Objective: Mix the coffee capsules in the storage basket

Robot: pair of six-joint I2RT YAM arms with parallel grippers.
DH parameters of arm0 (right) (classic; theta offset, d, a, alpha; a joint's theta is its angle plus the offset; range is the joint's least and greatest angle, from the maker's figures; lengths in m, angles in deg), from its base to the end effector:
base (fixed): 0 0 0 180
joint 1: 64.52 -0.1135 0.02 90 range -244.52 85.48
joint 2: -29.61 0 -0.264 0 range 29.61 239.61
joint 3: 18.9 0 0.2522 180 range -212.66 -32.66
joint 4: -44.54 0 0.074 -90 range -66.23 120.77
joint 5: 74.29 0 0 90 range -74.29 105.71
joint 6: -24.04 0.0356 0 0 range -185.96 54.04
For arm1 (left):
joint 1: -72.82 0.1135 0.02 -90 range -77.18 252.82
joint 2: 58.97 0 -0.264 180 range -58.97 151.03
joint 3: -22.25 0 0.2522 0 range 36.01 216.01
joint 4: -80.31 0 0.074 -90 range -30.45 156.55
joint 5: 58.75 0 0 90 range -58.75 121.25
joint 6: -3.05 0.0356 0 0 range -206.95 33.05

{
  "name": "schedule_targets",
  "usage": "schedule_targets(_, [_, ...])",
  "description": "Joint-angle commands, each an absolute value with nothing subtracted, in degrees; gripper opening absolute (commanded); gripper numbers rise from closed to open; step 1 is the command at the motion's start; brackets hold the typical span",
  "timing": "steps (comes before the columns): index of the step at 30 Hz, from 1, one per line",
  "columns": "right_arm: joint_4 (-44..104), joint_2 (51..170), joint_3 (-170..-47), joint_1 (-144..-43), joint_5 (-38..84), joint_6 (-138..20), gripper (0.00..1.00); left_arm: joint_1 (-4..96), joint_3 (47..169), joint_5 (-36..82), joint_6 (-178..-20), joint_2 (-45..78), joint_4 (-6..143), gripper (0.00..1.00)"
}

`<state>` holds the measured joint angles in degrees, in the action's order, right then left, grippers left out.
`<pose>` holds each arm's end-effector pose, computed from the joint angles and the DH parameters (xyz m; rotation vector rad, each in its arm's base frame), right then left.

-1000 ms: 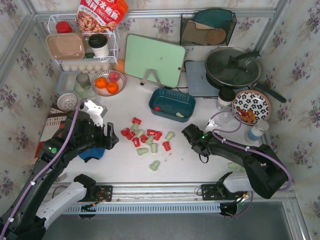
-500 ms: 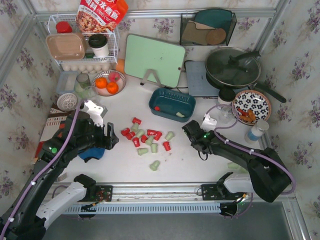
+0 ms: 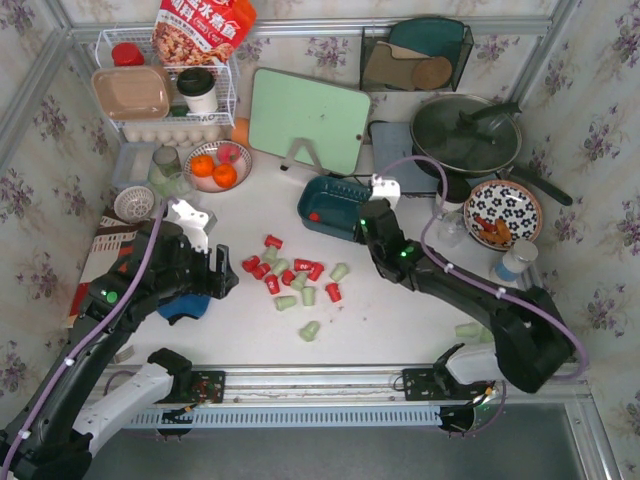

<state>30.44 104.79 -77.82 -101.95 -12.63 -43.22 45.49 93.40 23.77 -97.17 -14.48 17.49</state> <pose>0.2370 0.1601 0.2449 0.0316 2.0343 0.1386 0.1270 -0.0708 0.3472 0.4070 2.2054 -0.5050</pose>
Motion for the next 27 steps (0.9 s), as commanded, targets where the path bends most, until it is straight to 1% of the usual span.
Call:
schedule_targets(1, [46.01, 112.56, -81.32, -101.66, -16.21, -53.80, 0.17, 45.58, 93.40, 23.68, -97.30, -14.54, 18.69, 0.75])
schedule_targets(3, [48.79, 117.25, -83.51, -101.37, -16.20, -55.40, 0.17, 45.57, 93.40, 23.55, -97.24, -14.82, 18.80, 0.75])
schedule_targets(6, [49.20, 124.25, -87.00, -100.60, -15.65, -55.59, 0.17, 45.59, 93.36, 23.37, -97.29, -15.18, 19.05, 0.75])
schedule_targets(9, [49.42, 128.10, -88.65, -99.91, -12.84, -53.96, 0.19, 45.59, 93.24, 22.87, -97.37, -14.82, 19.20, 0.75])
schedule_targets(10, [49.53, 128.82, -88.97, -99.66, -12.00, -53.33, 0.23, 45.63, 93.27, 22.64, -97.41, -14.55, 19.18, 0.75])
schedule_targets(12, [49.58, 130.02, -89.44, -99.42, -10.30, -52.45, 0.36, 45.65, 93.38, 22.27, -97.50, -13.84, 19.10, 0.75])
schedule_targets(16, [48.30, 130.01, -90.27, -99.17, -8.09, -52.07, 0.56, 45.66, 93.40, 22.56, -97.50, -13.18, 19.02, 0.75])
schedule_targets(20, [46.64, 127.50, -90.38, -99.02, -7.98, -52.40, 0.74, 45.65, 93.27, 23.20, -97.46, -13.12, 19.15, 0.75])
schedule_targets(23, [45.54, 124.97, -90.09, -98.93, -7.34, -52.92, 0.85, 45.71, 93.23, 23.64, -97.41, -12.53, 19.10, 0.75])
schedule_targets(25, [44.88, 123.38, -89.46, -98.91, -6.90, -53.08, 0.98, 45.66, 93.44, 23.93, -97.49, -12.15, 18.93, 0.75])
schedule_targets(27, [44.82, 121.51, -87.91, -98.97, -6.97, -53.13, 1.00, 45.66, 93.46, 24.37, -97.50, -11.88, 18.87, 0.75])
